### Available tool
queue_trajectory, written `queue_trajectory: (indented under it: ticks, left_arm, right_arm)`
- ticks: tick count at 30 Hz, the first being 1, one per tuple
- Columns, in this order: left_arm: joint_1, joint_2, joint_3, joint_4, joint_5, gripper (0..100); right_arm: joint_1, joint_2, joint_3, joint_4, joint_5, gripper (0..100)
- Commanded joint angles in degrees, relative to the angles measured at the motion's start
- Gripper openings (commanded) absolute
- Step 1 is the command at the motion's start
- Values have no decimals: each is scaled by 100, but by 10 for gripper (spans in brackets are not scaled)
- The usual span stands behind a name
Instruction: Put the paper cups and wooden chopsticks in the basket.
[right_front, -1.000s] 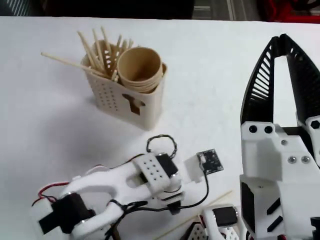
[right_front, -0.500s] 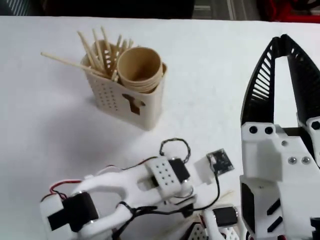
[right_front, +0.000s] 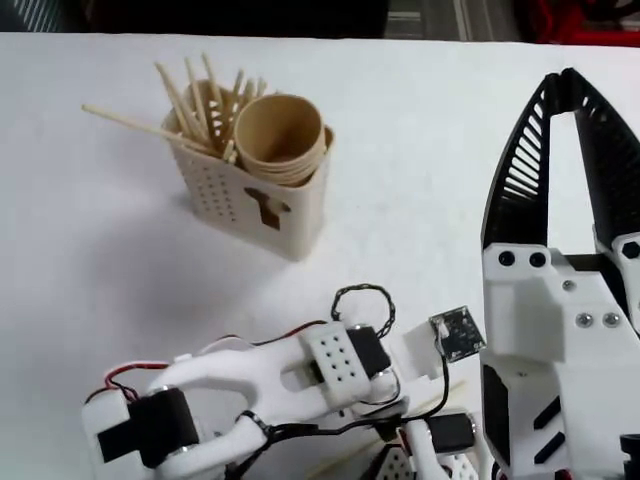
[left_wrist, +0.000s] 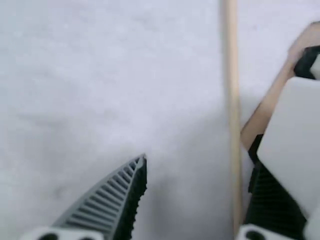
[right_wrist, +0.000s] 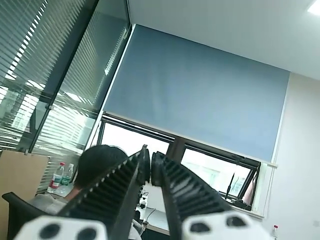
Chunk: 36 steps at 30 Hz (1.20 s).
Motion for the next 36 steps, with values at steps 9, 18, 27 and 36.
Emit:
queue_trajectory:
  ticks: [9,18,27,36]
  left_arm:
    - [66,-31,62,-35,35,186]
    - [40,-31,62,-18,18,63]
    - [-585,-75,-18,-44,-18,46]
    - [-1279,-84,-1354,1670,-360,46]
  right_arm:
    - [66,4,-35,-101,53,19]
    - [66,-4,-35,-101,62,19]
    - [66,-22,-35,-101,62,19]
    - [75,31,-44,-110,62,19]
